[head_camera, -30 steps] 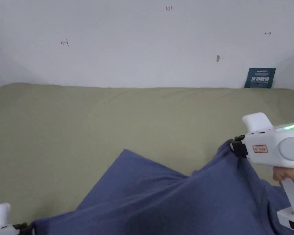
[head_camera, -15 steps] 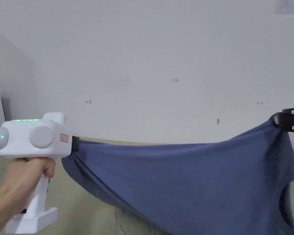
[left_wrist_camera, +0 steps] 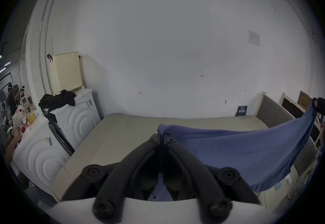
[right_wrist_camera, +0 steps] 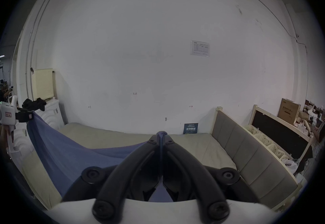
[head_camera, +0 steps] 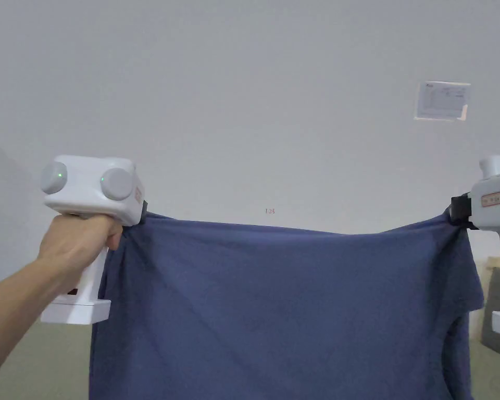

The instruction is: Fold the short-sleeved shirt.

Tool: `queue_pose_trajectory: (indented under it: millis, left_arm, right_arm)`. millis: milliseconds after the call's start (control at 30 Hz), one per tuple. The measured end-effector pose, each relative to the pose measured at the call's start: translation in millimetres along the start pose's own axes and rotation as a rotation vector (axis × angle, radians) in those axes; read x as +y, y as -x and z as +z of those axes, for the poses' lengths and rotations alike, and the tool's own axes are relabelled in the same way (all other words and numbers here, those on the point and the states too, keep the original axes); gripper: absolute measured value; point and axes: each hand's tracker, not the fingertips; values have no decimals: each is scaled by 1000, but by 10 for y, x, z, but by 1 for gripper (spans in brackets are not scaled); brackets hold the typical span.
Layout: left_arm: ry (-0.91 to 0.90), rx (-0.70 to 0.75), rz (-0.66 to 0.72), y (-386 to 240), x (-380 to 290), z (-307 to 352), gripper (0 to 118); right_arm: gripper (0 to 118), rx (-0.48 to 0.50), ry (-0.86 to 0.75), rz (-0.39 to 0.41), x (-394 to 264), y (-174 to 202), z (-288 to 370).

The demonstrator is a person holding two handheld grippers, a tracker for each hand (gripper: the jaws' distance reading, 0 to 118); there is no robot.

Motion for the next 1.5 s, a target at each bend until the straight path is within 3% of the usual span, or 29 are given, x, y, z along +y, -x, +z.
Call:
queue_pose_trajectory:
  millis: [200, 700, 1000, 1133, 1267, 1500]
  left_arm:
    - [-12, 23, -29, -114, 223, -271, 1]
    - [-22, 90, -16, -407, 658, -1581, 1]
    - [-51, 116, 33, -415, 541, -2183, 1]
    - [0, 119, 14, -387, 272, -2457, 1]
    - [58, 113, 0, -367, -129, -2707, 1]
    - [184, 20, -44, -205, -1398, -2678, 1]
  right_arm:
    - [3, -17, 15, -26, 206, -46, -560]
    - [3, -63, 0, 17, 446, 81, -1947]
    - [3, -63, -22, 1, 408, 196, -2502]
    - [3, -60, 11, 41, 209, 253, -2722]
    - [3, -44, 64, 24, -242, 268, -2873]
    - [3, 34, 221, 17, -1640, 233, -2466]
